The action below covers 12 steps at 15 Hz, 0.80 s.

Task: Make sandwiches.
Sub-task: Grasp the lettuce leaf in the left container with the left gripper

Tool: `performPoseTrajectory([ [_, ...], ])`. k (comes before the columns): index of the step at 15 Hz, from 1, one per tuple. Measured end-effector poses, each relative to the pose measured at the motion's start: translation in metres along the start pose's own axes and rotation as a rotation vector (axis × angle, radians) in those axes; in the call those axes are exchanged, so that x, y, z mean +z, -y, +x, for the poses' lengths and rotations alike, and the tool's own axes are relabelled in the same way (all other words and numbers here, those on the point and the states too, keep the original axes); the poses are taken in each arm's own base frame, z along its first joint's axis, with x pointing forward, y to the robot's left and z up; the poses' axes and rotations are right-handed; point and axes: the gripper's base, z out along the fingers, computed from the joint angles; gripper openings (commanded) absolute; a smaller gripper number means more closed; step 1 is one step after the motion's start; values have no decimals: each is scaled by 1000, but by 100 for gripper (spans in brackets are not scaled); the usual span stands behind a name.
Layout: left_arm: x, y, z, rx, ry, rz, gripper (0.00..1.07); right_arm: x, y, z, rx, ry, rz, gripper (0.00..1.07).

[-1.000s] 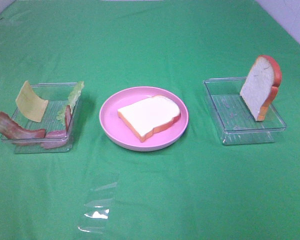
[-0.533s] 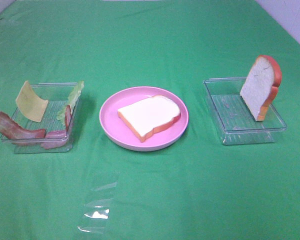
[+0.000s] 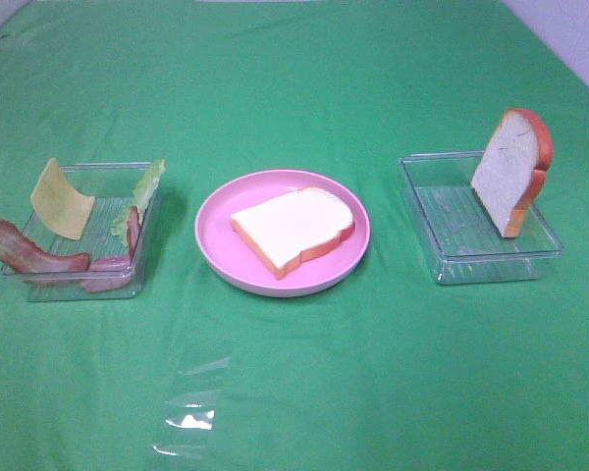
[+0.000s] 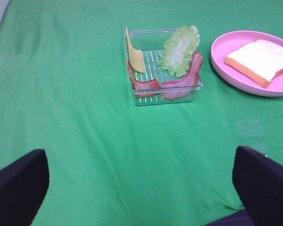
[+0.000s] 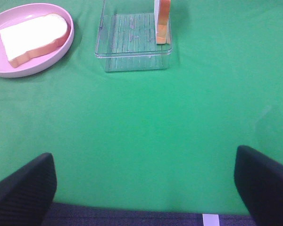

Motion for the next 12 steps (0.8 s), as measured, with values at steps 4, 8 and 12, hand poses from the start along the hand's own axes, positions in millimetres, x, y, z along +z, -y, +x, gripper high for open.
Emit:
performPoseTrajectory([
  [4,0,0,0,0,0,1,98,0,0,0,1,0,1,98],
  [8,2,1,-2,-9,-17,13,98,0,0,0,1,0,1,98],
  [12,4,2,-32,-22,-64,13,98,0,0,0,1,0,1,98],
])
